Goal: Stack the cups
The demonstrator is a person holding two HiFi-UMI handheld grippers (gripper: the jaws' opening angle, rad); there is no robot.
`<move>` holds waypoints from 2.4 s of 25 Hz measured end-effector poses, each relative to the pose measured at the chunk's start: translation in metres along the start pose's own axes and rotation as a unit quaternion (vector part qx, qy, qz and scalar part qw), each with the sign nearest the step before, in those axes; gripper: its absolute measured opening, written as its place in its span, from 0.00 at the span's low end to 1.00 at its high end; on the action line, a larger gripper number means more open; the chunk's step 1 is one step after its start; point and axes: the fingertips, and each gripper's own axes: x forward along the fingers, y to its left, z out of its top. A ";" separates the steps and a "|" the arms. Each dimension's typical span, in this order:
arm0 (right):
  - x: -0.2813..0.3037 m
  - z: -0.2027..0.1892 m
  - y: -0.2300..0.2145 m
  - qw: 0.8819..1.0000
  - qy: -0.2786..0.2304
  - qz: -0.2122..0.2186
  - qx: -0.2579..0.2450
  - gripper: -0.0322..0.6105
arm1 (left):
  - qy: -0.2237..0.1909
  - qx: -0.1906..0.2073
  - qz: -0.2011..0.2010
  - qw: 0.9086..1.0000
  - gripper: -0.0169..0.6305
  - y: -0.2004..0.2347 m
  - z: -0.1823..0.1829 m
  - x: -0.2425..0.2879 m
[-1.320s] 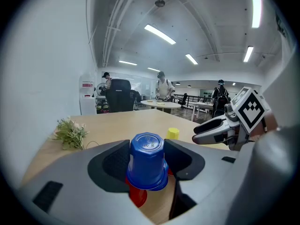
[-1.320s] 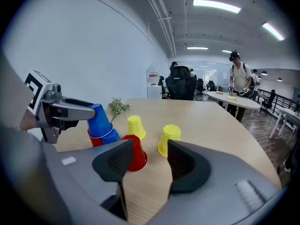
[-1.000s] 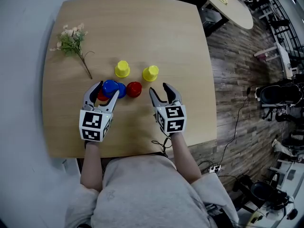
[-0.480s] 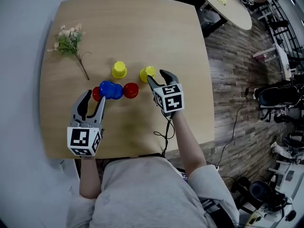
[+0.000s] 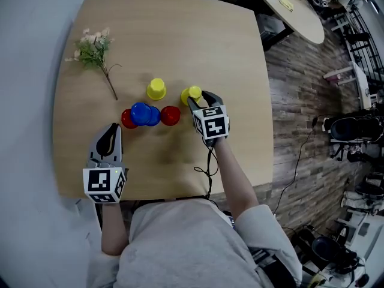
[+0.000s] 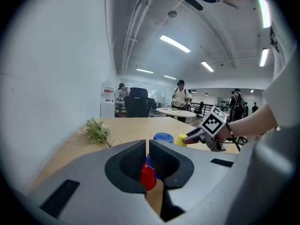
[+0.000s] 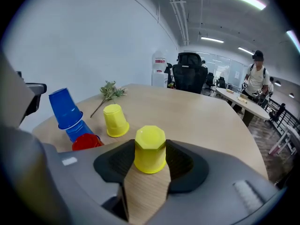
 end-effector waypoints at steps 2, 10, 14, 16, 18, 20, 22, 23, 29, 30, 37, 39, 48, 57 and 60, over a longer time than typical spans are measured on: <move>-0.007 0.006 0.001 1.000 -0.008 -0.002 -0.002 0.38 | -0.001 -0.001 -0.002 1.000 0.07 0.001 0.002 0.001; -0.055 0.044 0.020 0.998 -0.067 0.005 -0.014 0.38 | -0.007 0.003 -0.026 1.000 0.06 -0.007 0.007 0.014; -0.074 0.057 0.044 0.996 -0.084 0.032 -0.006 0.38 | -0.009 0.004 -0.037 0.999 0.06 -0.009 0.009 0.018; -0.079 0.061 0.060 0.995 -0.087 0.050 -0.001 0.38 | -0.009 0.006 -0.042 0.999 0.06 -0.008 0.010 0.019; -0.081 0.062 0.076 0.994 -0.086 0.067 0.001 0.38 | -0.009 0.006 -0.044 0.999 0.06 -0.006 0.010 0.018; -0.081 0.061 0.091 0.994 -0.079 0.082 -0.004 0.38 | -0.010 0.005 -0.046 0.999 0.06 -0.004 0.010 0.017; -0.080 0.058 0.103 0.993 -0.071 0.094 -0.008 0.38 | -0.010 0.005 -0.046 0.999 0.06 -0.001 0.009 0.015; -0.079 0.056 0.108 0.993 -0.066 0.099 -0.010 0.38 | -0.010 0.004 -0.046 0.999 0.06 0.000 0.009 0.014; -0.072 0.048 0.125 0.993 -0.042 0.095 -0.048 0.38 | -0.010 -0.001 -0.039 0.999 0.06 0.010 0.003 0.008; -0.071 0.048 0.127 0.993 -0.040 0.094 -0.053 0.38 | -0.010 -0.002 -0.039 0.999 0.06 0.011 0.003 0.007; -0.069 0.050 0.135 0.993 -0.035 0.086 -0.077 0.39 | -0.010 -0.006 -0.032 0.999 0.06 0.017 0.002 0.001; -0.068 0.050 0.136 0.993 -0.038 0.087 -0.072 0.39 | -0.008 -0.008 -0.028 1.000 0.06 0.019 -0.001 0.000; -0.095 0.069 0.117 0.989 -0.083 0.118 -0.012 0.42 | -0.009 -0.011 -0.022 1.000 0.06 0.020 0.000 0.003; -0.136 0.127 0.036 0.987 -0.135 0.084 -0.023 0.42 | -0.012 -0.012 -0.022 1.000 0.06 0.016 0.004 0.007; -0.130 0.143 0.018 0.987 -0.128 0.087 -0.053 0.42 | -0.013 -0.012 -0.020 1.000 0.06 0.014 0.004 0.006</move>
